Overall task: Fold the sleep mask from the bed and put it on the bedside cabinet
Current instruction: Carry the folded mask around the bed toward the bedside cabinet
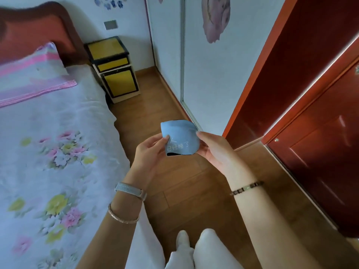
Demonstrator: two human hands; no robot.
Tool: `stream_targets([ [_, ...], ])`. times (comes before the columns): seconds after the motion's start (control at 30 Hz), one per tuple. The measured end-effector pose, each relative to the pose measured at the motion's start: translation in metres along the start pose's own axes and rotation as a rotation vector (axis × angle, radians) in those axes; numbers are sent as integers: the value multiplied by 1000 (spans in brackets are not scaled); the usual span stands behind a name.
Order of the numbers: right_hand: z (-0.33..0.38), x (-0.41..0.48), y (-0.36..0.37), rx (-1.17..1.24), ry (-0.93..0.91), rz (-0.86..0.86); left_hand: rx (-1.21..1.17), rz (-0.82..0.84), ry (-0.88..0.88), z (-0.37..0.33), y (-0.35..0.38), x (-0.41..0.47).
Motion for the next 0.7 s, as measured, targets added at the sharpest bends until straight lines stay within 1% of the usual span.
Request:
stream_targets([
  [0.27, -2, 103, 44, -110, 51, 171, -72, -127, 46, -48, -27, 61],
  [0.43, 3, 180, 70, -123, 108, 262, -166, -220, 69, -83, -35, 105],
  [0.7, 20, 284, 117, -163, 184, 411, -278, -322, 114, -147, -41, 162],
])
Point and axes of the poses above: each hand's wrist, its own x-axis towards the middle knuckle, its own y-axis out of the palm, z = x × y, the point moved 2 cm from there along x, towards the middle knuckle, and after that the axes turned 15 degrees about -y, right-handed, at the moved point
